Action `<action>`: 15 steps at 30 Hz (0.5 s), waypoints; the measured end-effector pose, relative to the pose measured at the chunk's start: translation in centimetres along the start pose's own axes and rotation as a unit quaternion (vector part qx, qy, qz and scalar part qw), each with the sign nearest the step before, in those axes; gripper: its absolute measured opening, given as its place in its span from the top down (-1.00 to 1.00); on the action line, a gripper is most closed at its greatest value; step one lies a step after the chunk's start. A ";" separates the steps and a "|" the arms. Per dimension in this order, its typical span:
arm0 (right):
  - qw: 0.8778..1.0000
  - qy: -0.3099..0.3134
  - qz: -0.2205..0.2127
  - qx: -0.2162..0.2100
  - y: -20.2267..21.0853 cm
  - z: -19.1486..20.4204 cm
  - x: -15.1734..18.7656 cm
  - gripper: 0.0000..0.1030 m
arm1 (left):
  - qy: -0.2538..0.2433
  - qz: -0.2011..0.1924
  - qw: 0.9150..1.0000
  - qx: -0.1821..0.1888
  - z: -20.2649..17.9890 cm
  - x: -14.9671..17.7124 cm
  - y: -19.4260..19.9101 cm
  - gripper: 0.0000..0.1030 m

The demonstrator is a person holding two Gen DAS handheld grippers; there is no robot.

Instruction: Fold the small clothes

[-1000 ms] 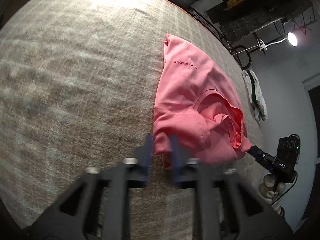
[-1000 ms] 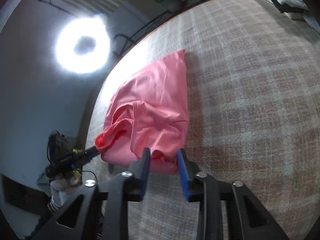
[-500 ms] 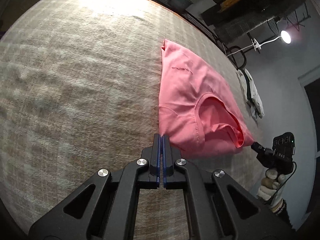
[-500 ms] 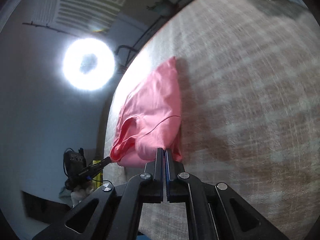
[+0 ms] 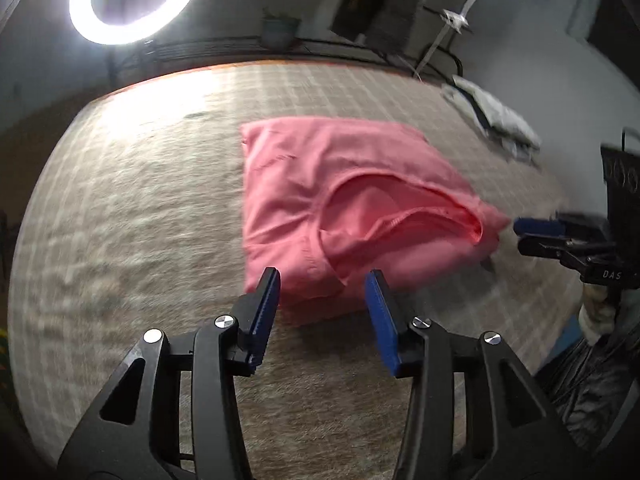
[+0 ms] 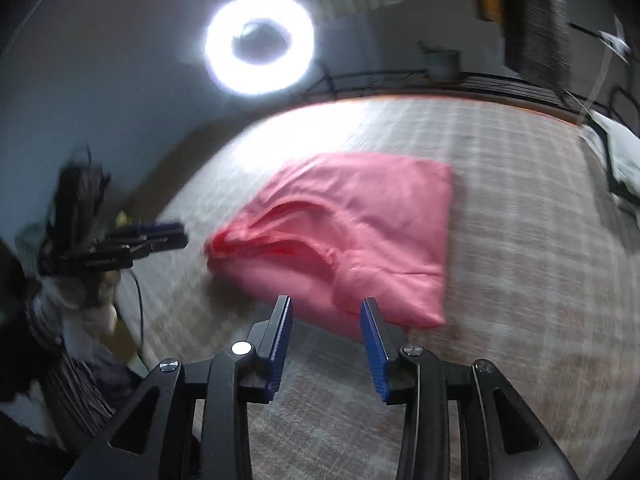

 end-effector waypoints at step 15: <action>0.988 0.112 0.044 0.093 -3.7 1.9 0.9 0.98 | -0.062 0.038 0.997 -0.040 -1.1 -0.9 -3.7 0.93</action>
Point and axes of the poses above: each gripper's, at about its wrist camera, not at the fingertips, and y roughly against the way its jaws point, z to its left, x to its underside, the point moved 2 cm from there along -y, roughly the way its jaws point, and after that the axes turned 8 degrees about x, right-handed, at the moved point
